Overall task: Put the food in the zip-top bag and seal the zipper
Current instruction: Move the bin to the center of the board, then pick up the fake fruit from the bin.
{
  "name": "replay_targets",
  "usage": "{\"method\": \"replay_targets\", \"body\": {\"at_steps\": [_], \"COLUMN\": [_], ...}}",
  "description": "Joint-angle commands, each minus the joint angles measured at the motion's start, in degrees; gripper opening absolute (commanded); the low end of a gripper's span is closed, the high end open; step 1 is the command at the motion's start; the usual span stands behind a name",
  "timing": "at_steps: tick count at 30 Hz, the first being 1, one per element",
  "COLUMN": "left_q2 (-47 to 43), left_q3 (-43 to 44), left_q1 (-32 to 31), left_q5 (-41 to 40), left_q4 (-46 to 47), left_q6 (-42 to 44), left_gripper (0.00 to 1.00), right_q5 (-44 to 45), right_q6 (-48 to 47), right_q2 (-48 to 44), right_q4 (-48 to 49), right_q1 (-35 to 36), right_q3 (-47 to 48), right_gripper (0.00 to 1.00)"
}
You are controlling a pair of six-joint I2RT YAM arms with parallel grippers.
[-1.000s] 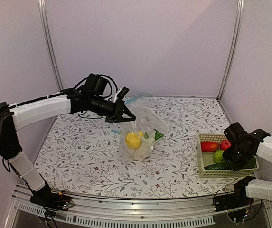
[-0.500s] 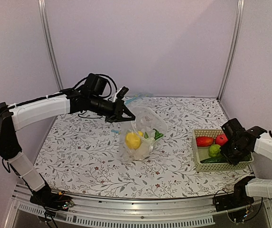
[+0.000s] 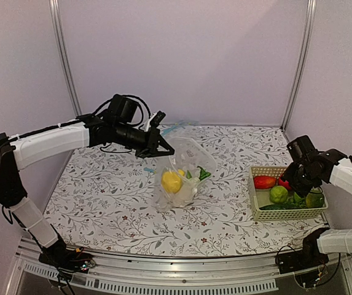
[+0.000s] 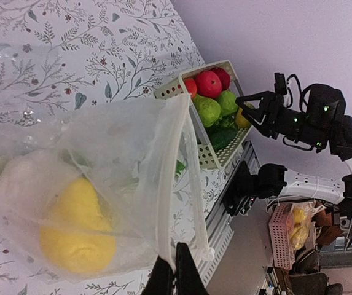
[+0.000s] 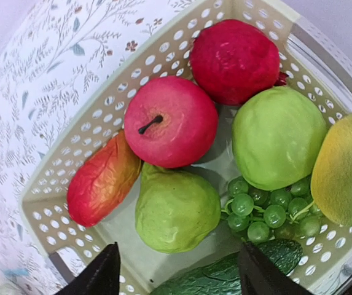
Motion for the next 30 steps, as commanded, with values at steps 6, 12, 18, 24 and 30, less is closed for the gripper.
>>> {"method": "replay_targets", "body": {"at_steps": [6, 12, 18, 24, 30], "left_q2": [-1.33, -1.49, -1.80, -1.83, -1.86], "left_q3": [-0.53, -0.61, -0.70, -0.40, -0.35], "left_q1": [0.71, 0.72, 0.80, 0.79, 0.80], "left_q5": [-0.09, -0.22, -0.49, -0.48, -0.69], "left_q4": [-0.07, 0.01, -0.60, -0.77, -0.87], "left_q6": [0.13, 0.02, 0.25, 0.21, 0.02], "left_gripper": [0.00, 0.00, 0.00, 0.00, 0.00], "right_q5": [-4.26, -4.07, -5.16, -8.36, -9.38], "right_q6": [-9.34, -12.36, -16.29, -19.77, -20.60], "right_q2": [8.46, 13.72, 16.54, 20.07, 21.61], "right_q4": [1.60, 4.57, 7.49, 10.08, 11.10], "right_q1": [-0.14, -0.15, -1.21, -3.74, -4.10], "right_q3": [1.76, 1.54, 1.29, 1.04, 0.76], "right_gripper": [0.83, 0.89, 0.94, 0.93, 0.81]}}
